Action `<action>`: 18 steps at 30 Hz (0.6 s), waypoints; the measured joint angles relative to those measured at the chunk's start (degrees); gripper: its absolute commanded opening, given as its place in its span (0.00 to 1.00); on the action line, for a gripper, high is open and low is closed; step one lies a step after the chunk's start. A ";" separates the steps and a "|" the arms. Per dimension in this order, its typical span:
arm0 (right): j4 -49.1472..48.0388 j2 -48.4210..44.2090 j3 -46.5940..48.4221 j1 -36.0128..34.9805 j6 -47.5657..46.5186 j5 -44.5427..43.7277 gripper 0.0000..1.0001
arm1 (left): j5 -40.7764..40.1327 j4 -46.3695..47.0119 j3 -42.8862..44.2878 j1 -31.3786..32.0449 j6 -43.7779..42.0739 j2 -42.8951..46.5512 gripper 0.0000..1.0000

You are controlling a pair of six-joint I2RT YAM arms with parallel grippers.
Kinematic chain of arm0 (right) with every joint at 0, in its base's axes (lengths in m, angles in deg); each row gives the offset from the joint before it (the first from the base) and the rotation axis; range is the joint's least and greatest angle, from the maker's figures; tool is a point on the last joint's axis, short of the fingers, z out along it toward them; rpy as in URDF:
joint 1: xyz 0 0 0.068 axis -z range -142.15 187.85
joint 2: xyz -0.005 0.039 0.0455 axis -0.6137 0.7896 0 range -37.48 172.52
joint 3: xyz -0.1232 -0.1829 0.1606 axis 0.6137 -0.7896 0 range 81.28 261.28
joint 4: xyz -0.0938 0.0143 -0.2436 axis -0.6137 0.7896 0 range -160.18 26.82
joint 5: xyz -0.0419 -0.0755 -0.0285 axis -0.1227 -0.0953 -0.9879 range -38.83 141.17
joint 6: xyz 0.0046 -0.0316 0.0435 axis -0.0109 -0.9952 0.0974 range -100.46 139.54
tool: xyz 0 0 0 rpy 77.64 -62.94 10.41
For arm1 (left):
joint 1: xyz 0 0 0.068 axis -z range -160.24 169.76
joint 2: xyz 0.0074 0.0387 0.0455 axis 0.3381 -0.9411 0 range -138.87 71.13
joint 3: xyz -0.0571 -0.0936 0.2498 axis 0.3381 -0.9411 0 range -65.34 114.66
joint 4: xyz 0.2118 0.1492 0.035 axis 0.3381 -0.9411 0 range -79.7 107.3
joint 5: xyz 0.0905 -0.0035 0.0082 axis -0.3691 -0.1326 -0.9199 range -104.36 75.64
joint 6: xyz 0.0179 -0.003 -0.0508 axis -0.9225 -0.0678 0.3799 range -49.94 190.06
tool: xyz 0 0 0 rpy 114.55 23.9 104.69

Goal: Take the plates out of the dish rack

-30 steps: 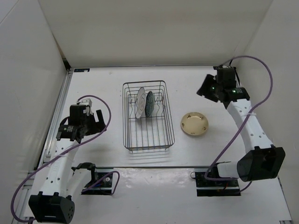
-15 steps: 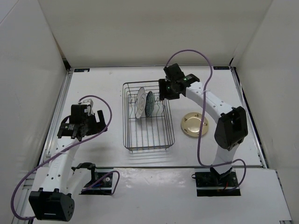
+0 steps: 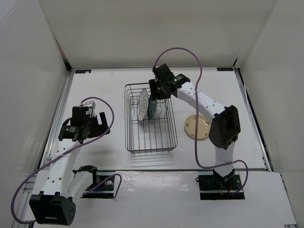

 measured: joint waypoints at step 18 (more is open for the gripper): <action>8.79 12.98 12.15 -3.52 5.55 -10.84 0.12 | 1.22 0.44 -0.02 0.00 -0.20 0.13 0.99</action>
